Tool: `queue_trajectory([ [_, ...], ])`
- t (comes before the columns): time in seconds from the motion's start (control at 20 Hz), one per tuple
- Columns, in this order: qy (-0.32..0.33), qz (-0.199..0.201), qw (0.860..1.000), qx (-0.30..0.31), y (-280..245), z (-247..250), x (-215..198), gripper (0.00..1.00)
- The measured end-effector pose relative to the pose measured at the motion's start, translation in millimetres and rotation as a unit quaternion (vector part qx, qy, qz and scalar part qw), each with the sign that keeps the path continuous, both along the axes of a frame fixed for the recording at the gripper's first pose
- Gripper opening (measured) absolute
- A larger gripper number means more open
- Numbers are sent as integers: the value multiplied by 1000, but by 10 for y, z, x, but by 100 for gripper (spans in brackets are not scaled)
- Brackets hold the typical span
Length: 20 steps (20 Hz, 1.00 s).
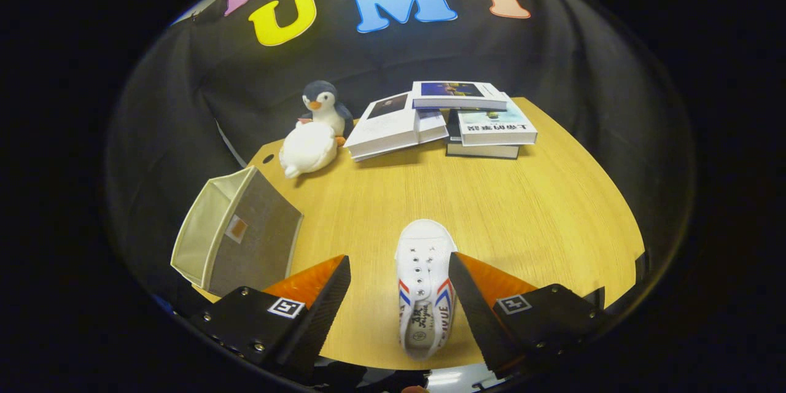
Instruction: Open the storage box then place both shoes into the box .Put the left shoe in first, then the right shoe, with the right side of both shoes facing outward in a uniform manner.
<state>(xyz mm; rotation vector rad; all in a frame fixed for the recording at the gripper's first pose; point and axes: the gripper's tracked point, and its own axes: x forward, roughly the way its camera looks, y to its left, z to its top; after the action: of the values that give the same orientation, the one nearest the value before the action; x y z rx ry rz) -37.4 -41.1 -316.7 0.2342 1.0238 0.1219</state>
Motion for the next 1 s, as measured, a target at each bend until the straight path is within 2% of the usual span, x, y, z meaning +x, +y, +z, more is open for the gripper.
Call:
queue_trajectory([
  [0.35, 46, 28, 998, -37, -307, -428, -319, 98],
  [0.85, 113, 64, 990, -55, -368, -945, -584, 98],
  [0.9, 112, 67, 990, -58, -358, -971, -580, 97],
  [1.0, 116, 72, 989, -59, -325, -1014, -579, 87],
])
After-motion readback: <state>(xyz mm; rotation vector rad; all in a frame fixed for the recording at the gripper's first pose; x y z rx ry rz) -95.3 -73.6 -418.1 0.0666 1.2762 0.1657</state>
